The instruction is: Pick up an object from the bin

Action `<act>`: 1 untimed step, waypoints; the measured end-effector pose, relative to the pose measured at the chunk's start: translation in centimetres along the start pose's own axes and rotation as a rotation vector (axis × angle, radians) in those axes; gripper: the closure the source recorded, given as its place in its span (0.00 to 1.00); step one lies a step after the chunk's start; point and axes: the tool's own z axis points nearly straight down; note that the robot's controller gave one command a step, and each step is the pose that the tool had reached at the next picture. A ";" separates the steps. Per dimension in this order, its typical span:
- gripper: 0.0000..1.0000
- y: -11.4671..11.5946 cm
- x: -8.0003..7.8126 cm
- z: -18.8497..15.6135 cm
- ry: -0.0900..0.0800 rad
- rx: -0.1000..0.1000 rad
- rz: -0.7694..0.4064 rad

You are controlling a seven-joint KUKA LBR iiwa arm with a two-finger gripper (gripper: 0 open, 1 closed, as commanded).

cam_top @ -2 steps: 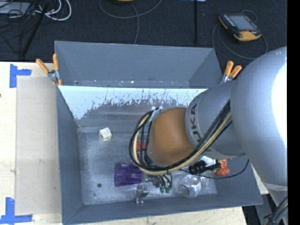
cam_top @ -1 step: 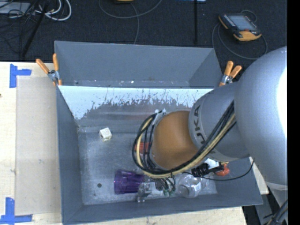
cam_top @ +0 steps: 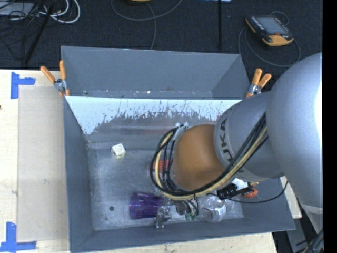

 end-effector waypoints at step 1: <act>1.00 -0.7 -1.1 -11.5 -0.001 0.000 -0.019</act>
Offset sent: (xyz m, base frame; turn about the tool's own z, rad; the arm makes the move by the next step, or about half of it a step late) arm 0.0000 0.0000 0.0000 0.0000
